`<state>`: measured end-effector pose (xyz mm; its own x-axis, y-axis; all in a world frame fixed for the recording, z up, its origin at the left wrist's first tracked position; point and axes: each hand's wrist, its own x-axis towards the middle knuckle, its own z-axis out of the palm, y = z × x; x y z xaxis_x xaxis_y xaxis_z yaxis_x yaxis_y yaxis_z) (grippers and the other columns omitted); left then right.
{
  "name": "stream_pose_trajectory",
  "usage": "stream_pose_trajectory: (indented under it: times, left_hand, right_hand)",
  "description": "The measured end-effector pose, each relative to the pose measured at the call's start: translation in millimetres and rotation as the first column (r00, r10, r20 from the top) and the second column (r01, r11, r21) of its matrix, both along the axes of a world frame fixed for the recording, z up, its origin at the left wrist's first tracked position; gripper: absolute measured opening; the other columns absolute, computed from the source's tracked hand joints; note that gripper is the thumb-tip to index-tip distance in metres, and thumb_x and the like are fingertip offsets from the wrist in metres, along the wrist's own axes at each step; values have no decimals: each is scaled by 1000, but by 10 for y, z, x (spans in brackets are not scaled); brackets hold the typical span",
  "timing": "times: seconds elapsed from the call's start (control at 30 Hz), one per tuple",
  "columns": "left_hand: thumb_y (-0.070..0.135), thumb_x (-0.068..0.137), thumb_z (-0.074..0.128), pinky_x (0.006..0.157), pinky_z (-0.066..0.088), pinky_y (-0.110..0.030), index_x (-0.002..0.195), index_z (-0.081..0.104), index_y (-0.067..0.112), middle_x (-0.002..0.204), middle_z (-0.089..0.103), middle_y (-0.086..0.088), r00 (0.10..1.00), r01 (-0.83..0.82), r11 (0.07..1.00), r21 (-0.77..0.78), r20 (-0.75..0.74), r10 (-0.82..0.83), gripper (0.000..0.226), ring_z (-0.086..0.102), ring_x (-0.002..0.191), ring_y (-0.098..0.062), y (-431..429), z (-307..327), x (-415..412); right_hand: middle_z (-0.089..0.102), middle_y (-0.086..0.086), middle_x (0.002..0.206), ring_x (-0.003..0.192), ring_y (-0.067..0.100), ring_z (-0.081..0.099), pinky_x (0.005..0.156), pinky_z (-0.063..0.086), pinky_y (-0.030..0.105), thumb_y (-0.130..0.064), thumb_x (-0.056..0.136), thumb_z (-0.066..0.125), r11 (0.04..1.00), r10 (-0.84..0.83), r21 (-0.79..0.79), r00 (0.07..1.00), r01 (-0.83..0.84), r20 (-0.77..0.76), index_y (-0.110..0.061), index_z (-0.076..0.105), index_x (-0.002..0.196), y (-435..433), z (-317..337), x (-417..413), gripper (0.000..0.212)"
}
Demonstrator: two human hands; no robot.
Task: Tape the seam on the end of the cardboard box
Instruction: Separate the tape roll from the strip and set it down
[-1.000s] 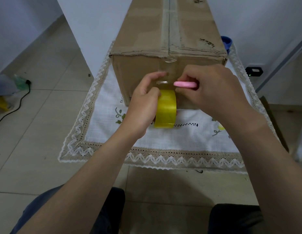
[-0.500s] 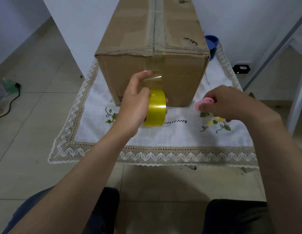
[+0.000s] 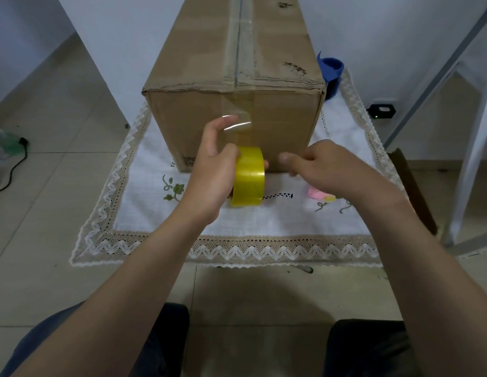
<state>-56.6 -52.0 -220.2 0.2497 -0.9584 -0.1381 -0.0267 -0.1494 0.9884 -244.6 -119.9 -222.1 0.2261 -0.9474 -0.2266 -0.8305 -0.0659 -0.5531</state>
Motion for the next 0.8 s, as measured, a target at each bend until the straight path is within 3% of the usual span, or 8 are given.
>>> stream_pose_trajectory:
  times: [0.07, 0.2, 0.27, 0.37, 0.53, 0.63, 0.73, 0.8]
  left_hand:
    - [6, 99, 40, 70, 60, -44, 127, 56, 45, 114, 70, 3, 997, -36, 999, -22, 61, 37, 51, 72, 82, -31, -10, -1, 13]
    - [11, 96, 40, 71, 60, -53, 120, 61, 47, 115, 74, -11, 996, -44, 999, -26, 78, 46, 48, 71, 94, -52, 6, 22, 44]
    - [14, 94, 41, 76, 61, -58, 121, 62, 47, 118, 73, -6, 996, -35, 999, -34, 85, 38, 48, 73, 92, -47, 12, 28, 61]
    - [10, 97, 41, 67, 55, -43, 125, 61, 43, 112, 70, -2, 998, -22, 1000, -16, 60, 23, 48, 65, 79, -30, 4, 22, 62]
    - [12, 100, 43, 65, 58, -42, 124, 60, 47, 103, 69, -7, 999, -3, 999, 35, 32, 2, 46, 66, 83, -33, 22, 52, 49]
    - [21, 105, 46, 62, 64, -37, 125, 62, 42, 103, 75, -7, 1000, -20, 998, 58, 6, 19, 33, 76, 91, -28, 41, 128, 30]
    - [31, 108, 47, 74, 67, -50, 118, 67, 39, 92, 67, 0, 997, -72, 996, 57, -7, 73, 24, 75, 92, -24, 40, 180, 36]
    - [35, 107, 49, 81, 65, -54, 104, 70, 43, 91, 58, 3, 993, -114, 992, 52, -8, 114, 22, 69, 90, -19, 23, 183, 39]
  right_hand:
    - [51, 4, 58, 47, 18, 43, 50, 36, 28, -64, 100, 50, 984, 35, 161, 971, -75, 237, -14, 80, 86, 92, 20, 195, 60]
    - [45, 2, 53, 43, 14, 31, 44, 26, 23, -54, 106, 47, 960, -88, 273, 874, -53, 479, -3, 77, 93, 162, 21, 353, 61]
    - [42, -1, 53, 43, 13, 28, 44, 22, 22, -58, 102, 52, 956, -134, 292, 842, -29, 523, -7, 74, 82, 171, 36, 388, 60]
    - [42, -3, 57, 44, 11, 26, 45, 18, 22, -52, 96, 68, 949, -156, 313, 815, -33, 559, -20, 60, 60, 186, 18, 429, 49]
    - [50, -12, 53, 41, 7, 35, 41, 28, 19, -37, 92, 78, 953, -202, 303, 758, 6, 620, -13, 80, 97, 209, -15, 458, 24]
    - [38, -9, 47, 35, 5, 30, 39, 23, 18, -26, 95, 73, 936, -258, 351, 675, -1, 691, -14, 74, 82, 208, 56, 387, 18]
    - [34, -3, 57, 33, 6, 25, 39, 18, 17, -24, 98, 67, 907, -343, 420, 582, 3, 737, -15, 55, 78, 154, 182, 207, 25]
    - [33, -2, 58, 36, 10, 25, 42, 19, 19, -27, 95, 69, 924, -310, 380, 658, 40, 686, -14, 56, 76, 118, 273, 42, 27]
